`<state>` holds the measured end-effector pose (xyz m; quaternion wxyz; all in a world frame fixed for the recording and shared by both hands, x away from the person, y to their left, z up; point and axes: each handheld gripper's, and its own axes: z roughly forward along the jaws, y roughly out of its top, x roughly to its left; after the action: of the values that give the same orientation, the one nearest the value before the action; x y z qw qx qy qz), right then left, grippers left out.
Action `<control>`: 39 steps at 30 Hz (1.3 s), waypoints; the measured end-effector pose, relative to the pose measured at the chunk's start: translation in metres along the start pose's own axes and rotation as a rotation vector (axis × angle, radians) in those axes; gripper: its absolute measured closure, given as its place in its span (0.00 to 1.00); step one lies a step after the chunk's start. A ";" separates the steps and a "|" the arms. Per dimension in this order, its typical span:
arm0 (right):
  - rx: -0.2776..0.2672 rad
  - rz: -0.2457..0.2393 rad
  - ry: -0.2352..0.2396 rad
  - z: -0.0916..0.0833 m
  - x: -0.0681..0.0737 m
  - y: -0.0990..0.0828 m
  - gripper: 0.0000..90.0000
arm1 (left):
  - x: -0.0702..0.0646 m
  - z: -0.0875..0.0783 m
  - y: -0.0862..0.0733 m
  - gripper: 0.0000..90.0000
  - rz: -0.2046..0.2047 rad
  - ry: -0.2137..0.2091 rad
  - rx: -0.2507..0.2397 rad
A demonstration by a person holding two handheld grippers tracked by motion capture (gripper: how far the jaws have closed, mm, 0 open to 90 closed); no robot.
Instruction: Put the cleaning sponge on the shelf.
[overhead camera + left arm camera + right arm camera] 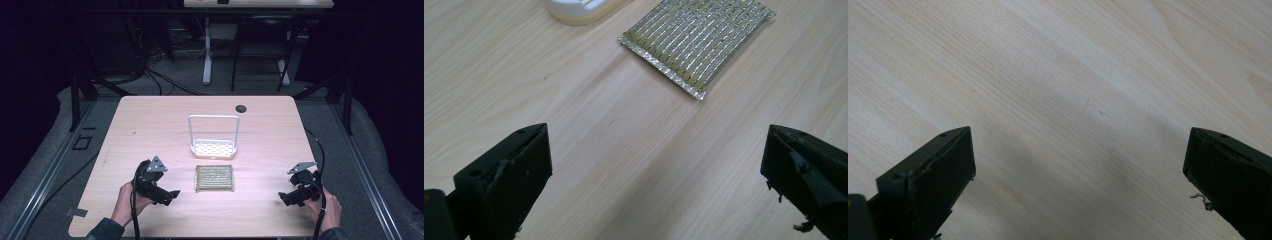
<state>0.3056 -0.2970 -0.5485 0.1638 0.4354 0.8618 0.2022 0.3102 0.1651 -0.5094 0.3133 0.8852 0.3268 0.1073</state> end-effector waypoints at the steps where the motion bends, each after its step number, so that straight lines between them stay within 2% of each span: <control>1: 0.001 0.007 0.004 0.000 0.001 0.000 0.00 | -0.001 0.002 0.002 0.00 0.009 -0.005 0.004; 7: -0.011 -0.015 0.004 -0.001 0.003 0.001 0.00 | -0.010 0.011 0.016 0.00 0.055 -0.038 0.019; 11: -0.006 -0.009 0.003 0.000 0.002 0.001 0.00 | -0.013 0.020 0.025 0.00 0.074 -0.057 0.019; 17: -0.004 -0.018 0.004 -0.001 0.003 0.002 0.00 | -0.021 0.037 0.043 0.00 0.125 -0.095 0.036; 27: -0.005 -0.016 0.007 0.000 0.002 0.001 0.00 | -0.026 0.054 0.059 0.00 0.164 -0.124 0.059; 33: 0.002 -0.023 0.009 0.000 0.002 0.002 0.00 | -0.030 0.065 0.067 0.00 0.188 -0.157 0.072; 39: 0.001 -0.022 0.012 0.000 0.002 0.001 0.00 | -0.032 0.078 0.074 0.00 0.192 -0.173 0.080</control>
<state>0.3056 -0.2945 -0.5483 0.1608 0.4248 0.8675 0.2027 0.3546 0.0633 -0.5233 0.2928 0.9302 0.2161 0.0469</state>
